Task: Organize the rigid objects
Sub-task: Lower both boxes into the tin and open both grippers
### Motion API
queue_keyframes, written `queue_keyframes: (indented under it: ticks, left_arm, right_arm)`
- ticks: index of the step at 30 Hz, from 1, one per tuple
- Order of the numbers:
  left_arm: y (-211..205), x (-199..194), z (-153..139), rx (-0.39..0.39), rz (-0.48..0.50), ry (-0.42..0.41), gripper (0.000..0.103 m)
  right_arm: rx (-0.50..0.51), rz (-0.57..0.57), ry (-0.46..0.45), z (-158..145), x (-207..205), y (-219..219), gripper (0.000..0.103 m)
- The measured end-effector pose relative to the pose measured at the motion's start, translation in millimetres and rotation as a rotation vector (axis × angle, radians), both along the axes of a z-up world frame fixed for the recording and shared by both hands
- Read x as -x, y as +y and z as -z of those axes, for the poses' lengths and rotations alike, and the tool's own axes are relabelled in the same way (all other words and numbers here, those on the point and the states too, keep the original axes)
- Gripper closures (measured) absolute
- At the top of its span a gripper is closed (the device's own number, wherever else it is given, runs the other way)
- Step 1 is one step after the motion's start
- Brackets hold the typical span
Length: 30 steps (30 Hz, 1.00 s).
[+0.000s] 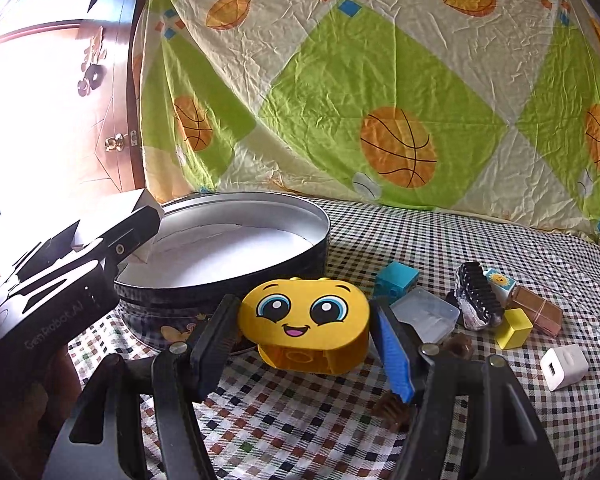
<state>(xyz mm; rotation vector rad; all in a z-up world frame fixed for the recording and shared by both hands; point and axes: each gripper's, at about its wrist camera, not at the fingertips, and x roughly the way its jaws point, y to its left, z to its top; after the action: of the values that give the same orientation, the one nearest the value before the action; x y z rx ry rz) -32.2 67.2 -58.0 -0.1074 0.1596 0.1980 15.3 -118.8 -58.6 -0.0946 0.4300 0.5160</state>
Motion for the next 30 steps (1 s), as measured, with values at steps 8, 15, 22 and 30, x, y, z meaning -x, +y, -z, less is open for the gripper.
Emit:
queue_keyframes:
  ticks: [8, 15, 22, 30]
  left_arm:
    - [8.6, 0.7, 1.1, 0.008, -0.005, 0.011, 0.021]
    - [20.4, -0.2, -8.9, 0.007, -0.001, 0.016, 0.021]
    - [37.6, -15.0, -20.5, 0.01, 0.024, 0.074, 0.021]
    - [53.5, -62.2, -22.7, 0.007, 0.07, 0.239, 0.021]
  right_arm:
    - [0.003, -0.029, 0.003, -0.8, 0.6, 8.9, 0.036]
    - [-0.013, -0.072, 0.023, -11.5, -4.5, 15.4, 0.036]
    - [-0.05, -0.133, 0.082, -36.1, -30.2, 24.9, 0.036]
    - [-0.021, -0.173, 0.153, -49.8, -80.1, 53.6, 0.036]
